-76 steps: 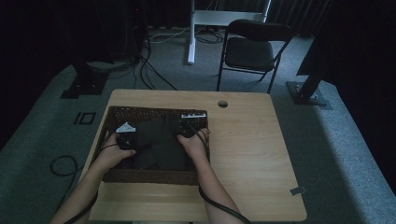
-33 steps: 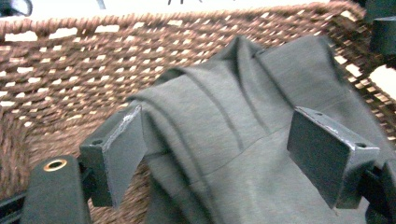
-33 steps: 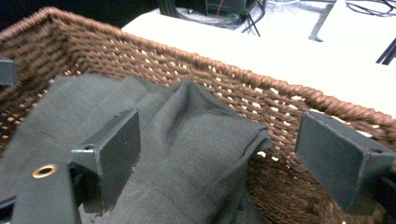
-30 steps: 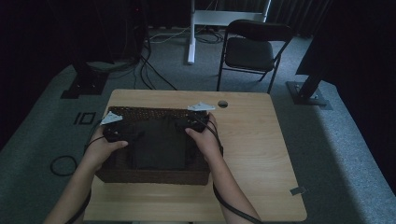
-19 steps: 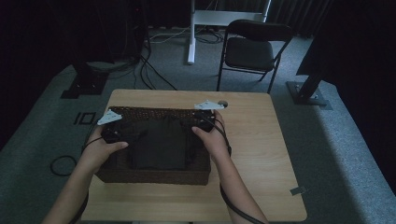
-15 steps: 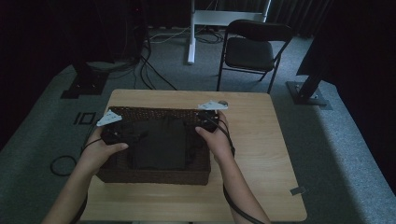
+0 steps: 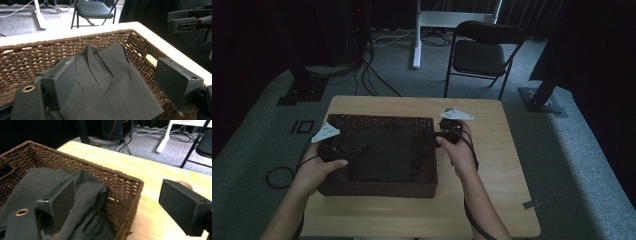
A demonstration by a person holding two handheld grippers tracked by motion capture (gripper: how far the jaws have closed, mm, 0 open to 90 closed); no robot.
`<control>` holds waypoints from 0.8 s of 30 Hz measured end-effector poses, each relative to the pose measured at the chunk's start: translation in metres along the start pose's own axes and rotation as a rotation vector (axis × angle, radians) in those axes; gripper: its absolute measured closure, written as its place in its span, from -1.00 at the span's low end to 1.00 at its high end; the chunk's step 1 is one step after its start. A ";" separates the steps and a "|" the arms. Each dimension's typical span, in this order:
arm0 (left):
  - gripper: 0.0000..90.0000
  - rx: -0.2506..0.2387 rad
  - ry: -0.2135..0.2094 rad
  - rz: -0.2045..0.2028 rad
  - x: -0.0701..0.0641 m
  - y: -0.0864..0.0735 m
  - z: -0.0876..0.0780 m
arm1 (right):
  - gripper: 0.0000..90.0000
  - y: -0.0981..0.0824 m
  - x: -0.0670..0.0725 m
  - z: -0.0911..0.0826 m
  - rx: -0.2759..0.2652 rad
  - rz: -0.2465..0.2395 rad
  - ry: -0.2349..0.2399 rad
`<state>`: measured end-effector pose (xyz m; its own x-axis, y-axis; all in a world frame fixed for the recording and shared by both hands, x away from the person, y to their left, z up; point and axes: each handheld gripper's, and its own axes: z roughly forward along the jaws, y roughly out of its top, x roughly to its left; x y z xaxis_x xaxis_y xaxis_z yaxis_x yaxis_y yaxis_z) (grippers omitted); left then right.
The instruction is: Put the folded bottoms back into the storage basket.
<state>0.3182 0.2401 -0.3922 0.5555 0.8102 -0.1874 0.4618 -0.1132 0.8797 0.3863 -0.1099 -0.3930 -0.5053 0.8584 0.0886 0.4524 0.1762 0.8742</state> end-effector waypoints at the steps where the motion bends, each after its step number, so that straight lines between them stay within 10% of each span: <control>1: -0.58 -0.007 -0.001 0.000 -0.001 -0.001 -0.002 | -0.72 -0.001 -0.002 -0.002 -0.002 0.001 -0.003; 24: -0.59 -0.079 -0.039 0.014 -0.031 -0.034 -0.042 | -0.74 -0.043 -0.040 -0.031 0.024 -0.002 -0.071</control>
<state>0.2555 0.2429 -0.3979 0.5888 0.7857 -0.1900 0.3988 -0.0779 0.9137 0.3639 -0.1667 -0.4188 -0.4531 0.8900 0.0519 0.4698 0.1888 0.8623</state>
